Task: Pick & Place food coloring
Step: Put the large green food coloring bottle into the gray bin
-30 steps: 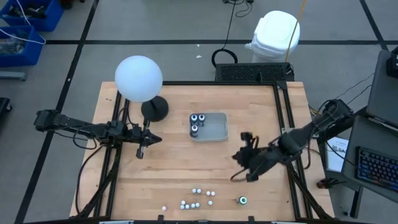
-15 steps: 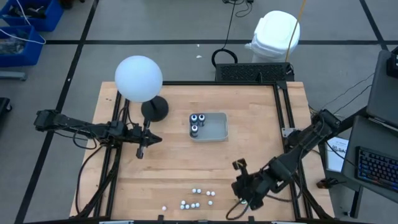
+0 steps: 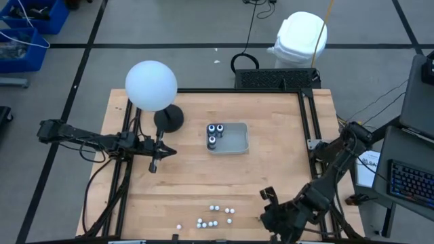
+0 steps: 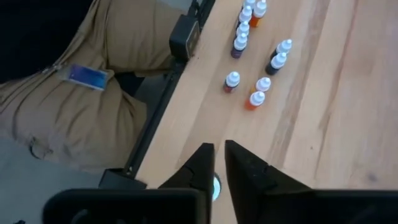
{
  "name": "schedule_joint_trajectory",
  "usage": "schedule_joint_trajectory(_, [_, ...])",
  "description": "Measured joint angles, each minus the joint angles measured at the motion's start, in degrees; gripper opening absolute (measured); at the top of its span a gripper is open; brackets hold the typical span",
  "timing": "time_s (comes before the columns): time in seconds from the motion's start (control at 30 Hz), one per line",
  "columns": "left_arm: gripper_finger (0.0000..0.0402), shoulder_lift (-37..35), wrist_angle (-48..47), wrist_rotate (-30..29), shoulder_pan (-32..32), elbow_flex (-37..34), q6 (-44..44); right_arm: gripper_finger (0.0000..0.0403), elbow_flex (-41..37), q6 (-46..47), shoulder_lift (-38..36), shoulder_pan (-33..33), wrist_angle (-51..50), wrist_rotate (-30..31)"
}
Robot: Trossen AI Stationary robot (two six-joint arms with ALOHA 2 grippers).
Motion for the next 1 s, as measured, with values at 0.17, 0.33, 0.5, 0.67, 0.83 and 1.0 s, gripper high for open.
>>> schedule_joint_trajectory(0.17, [0.0024, 0.00, -0.81, 0.00, 0.00, 0.00, -0.27, 0.0083, -0.01, 1.96, 0.97, 0.65, 2.12, 2.80])
schedule_joint_trajectory(0.33, [0.0024, 0.00, -1.11, 0.01, 0.00, 0.00, -0.22, 0.0150, -0.01, 1.99, 2.32, 1.18, 4.17, 3.30])
schedule_joint_trajectory(0.5, [0.0024, 0.00, -1.20, 0.00, 0.00, 0.00, -0.21, 0.0202, -0.01, 2.83, 3.59, 2.11, 1.92, 3.38])
schedule_joint_trajectory(0.67, [0.0024, 0.02, -1.51, 0.01, 0.00, 0.00, -0.19, 0.0232, -0.05, 5.69, 3.80, 2.92, 1.13, 5.56])
schedule_joint_trajectory(0.83, [0.0024, 0.02, -1.61, 0.02, 0.00, 0.00, -0.16, 0.0260, -0.79, 5.46, 3.98, 3.43, 0.96, 6.53])
schedule_joint_trajectory(1.0, [0.0024, 0.00, -2.09, 0.02, 0.01, 0.00, -0.20, 0.0281, -5.93, 5.63, 4.09, 3.58, 2.11, 6.41])
